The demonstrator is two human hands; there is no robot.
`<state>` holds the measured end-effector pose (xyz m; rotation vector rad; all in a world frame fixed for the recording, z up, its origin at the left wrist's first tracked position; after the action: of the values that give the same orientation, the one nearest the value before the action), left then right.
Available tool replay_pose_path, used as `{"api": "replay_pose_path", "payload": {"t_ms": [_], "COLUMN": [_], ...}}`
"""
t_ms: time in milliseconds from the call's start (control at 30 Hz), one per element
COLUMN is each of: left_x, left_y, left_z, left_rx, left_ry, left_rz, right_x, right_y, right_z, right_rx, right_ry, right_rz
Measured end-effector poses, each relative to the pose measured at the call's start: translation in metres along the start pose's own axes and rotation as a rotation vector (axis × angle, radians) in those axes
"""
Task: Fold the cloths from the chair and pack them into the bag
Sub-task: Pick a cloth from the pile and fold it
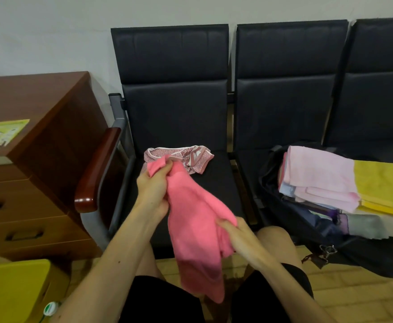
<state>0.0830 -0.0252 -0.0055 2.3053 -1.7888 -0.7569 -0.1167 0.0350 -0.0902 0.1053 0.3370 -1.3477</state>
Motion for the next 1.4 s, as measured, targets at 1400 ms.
{"api": "replay_pose_path", "payload": {"t_ms": [1400], "left_x": [-0.047], "left_y": [0.062], "left_z": [0.049], "left_rx": [0.184], "left_ry": [-0.119], "left_rz": [0.738], "right_x": [-0.017], "right_y": [-0.015], "right_z": [0.004], "right_rx": [1.039], "right_ry": [0.143], "right_rz": [0.037]}}
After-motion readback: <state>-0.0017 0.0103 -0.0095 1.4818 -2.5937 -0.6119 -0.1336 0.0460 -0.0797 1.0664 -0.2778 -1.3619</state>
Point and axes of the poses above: each hand's wrist, its own x-axis towards the middle knuckle, its own y-axis out of the palm, z = x × y, the point moved 9 cm from there along x, towards the middle knuckle, and after that the axes turned 7 degrees about z, right-handed, at the moved point
